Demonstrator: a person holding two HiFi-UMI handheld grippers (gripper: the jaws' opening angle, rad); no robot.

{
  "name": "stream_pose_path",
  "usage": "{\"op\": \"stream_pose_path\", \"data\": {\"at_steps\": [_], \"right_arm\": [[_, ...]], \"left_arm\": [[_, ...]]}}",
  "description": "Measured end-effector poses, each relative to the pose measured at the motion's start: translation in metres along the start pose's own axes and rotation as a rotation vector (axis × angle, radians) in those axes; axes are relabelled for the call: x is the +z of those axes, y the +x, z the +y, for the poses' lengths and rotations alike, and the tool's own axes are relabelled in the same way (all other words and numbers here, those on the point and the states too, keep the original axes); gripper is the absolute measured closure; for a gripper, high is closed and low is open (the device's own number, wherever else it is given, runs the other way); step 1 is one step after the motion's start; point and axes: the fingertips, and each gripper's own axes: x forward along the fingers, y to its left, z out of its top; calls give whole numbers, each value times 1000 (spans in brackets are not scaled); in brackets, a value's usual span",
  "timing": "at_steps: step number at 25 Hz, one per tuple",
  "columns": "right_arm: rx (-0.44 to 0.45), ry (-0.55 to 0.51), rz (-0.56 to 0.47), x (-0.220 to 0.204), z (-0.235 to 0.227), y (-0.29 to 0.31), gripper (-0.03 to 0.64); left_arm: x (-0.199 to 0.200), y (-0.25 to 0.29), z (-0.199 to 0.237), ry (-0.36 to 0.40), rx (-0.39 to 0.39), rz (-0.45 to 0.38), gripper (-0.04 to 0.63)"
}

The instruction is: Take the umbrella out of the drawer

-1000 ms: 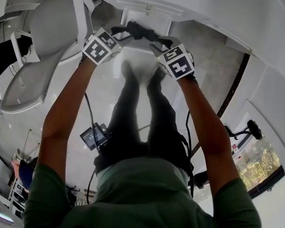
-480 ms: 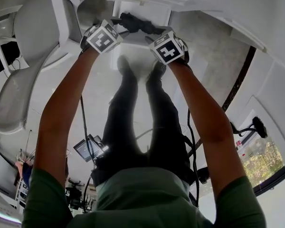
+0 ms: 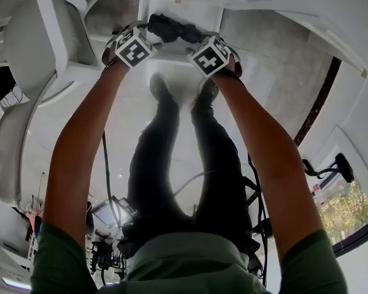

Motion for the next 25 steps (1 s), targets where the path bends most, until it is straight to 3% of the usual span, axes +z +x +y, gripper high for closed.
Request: {"op": "stream_pose_path", "data": {"at_steps": [10,17,25], "right_arm": [[-25,-69,33,-28,-37,88,337],[-9,-104,87,-41,-55,159,316],[14,-167,154,-62,-66,204,298]], "left_arm": [[-9,94,19,82,34,1,252],[-37,156,52,123,30,34,229],[-52,201,60,155,5,76,189]]}}
